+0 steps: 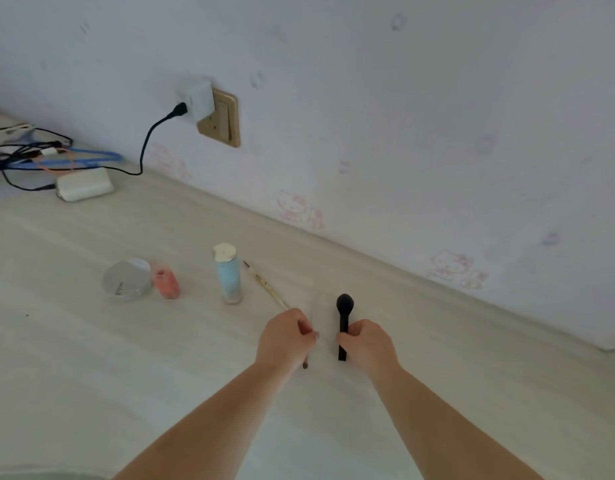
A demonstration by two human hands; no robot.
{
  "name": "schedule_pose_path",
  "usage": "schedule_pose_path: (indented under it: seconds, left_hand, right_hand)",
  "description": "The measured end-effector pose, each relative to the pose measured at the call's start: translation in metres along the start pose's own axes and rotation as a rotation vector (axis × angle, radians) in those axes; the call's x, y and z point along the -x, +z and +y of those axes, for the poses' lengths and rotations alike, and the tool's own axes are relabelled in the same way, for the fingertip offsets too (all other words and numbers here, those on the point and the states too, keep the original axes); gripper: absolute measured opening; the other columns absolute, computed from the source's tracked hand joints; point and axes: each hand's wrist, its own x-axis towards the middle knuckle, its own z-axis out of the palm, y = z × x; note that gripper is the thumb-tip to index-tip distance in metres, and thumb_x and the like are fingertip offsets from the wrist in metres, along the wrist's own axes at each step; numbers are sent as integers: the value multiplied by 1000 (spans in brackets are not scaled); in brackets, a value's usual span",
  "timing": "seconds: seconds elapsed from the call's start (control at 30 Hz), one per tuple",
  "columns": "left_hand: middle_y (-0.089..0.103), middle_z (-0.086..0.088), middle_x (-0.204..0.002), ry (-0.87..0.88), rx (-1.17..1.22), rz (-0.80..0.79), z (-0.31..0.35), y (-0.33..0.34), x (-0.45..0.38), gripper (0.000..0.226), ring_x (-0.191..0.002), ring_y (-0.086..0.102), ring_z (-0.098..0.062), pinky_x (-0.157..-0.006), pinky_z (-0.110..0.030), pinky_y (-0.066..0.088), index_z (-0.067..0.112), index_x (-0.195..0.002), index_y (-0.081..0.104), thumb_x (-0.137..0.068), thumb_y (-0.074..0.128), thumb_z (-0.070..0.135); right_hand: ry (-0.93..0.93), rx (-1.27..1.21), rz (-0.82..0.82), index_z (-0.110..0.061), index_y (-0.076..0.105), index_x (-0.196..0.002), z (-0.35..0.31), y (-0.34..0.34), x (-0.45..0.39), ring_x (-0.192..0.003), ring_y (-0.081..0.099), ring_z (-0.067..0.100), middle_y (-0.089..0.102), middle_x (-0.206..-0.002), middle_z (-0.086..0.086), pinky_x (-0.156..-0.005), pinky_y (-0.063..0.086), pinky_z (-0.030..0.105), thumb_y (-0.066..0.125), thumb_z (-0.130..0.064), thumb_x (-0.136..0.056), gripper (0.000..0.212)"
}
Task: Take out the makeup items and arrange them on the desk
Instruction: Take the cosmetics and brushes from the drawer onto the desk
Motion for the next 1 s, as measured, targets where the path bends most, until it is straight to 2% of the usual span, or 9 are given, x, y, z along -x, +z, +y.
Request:
schedule_pose_path:
  seconds: [0.1,0.27,0.43,0.5,0.6,0.73,0.87,0.93,1.0]
  left_hand:
    - [58,5,-73,41,-77,9,1,1,-7,18,-66,59,-14,-60,-25,44,23,-72,50,-85,61,28]
    - [62,3,-84,63,-153,28,-2,4,-13,15,-79,59,-14,-66,-25,44,22,-77,53,-85,61,32]
    - [59,4,-74,40,-136,23,-3,4,-13,24,-65,57,-13,-64,-27,45,22,-72,50,-84,62,39]
    - [56,5,-74,43,-117,6,-3,2,-11,25,-70,56,-14,-65,-26,43,21,-75,51,-83,63,41]
    - [55,5,-85,112,-94,-21,-7,-2,3,23,-79,55,-12,-68,-23,41,22,-82,52,-81,65,41]
    - [52,9,-90,280,-149,-104,-27,-7,50,19,-81,53,-5,-71,-14,38,21,-91,58,-81,69,33]
    - [56,9,-86,497,-261,-159,-58,-6,118,16,-79,52,-7,-69,-23,44,15,-87,63,-79,72,25]
    - [55,14,-87,543,-267,-260,-70,1,163,21,-80,51,-3,-69,-20,43,18,-87,63,-77,68,35]
    - [54,18,-93,550,-312,-418,-82,12,211,30,-88,50,1,-76,-18,42,24,-93,63,-75,60,47]
  right_hand:
    - [-1,63,24,-18,65,-95,-2,2,-5,-59,50,9,55,-66,-8,-49,35,23,55,-27,-83,18]
    - [20,114,40,-23,58,-101,-6,5,-8,-73,55,15,60,-81,-7,-59,39,26,56,-37,-84,22]
    - [-9,131,43,-21,54,-109,-5,6,-8,-81,55,17,61,-92,-4,-66,43,28,55,-44,-87,32]
    - [-36,87,43,-20,52,-112,-1,6,-4,-84,56,17,62,-95,-3,-70,46,29,55,-47,-87,37]
    - [-106,-67,87,-21,49,-114,12,2,12,-78,57,16,56,-80,-7,-71,47,30,57,-44,-88,36]
    - [-267,-35,76,-27,53,-107,51,-4,55,-68,53,9,53,-74,-10,-65,44,26,59,-38,-87,24]
    - [-464,116,-25,-28,58,-105,105,-7,117,-72,53,7,53,-80,-17,-69,40,20,59,-31,-88,17]
    - [-500,202,-90,-30,58,-106,134,-10,152,-74,54,4,52,-83,-20,-70,38,16,56,-32,-90,16]
    - [-495,265,-139,-30,60,-107,168,-9,188,-79,57,5,54,-89,-18,-73,40,17,55,-32,-91,17]
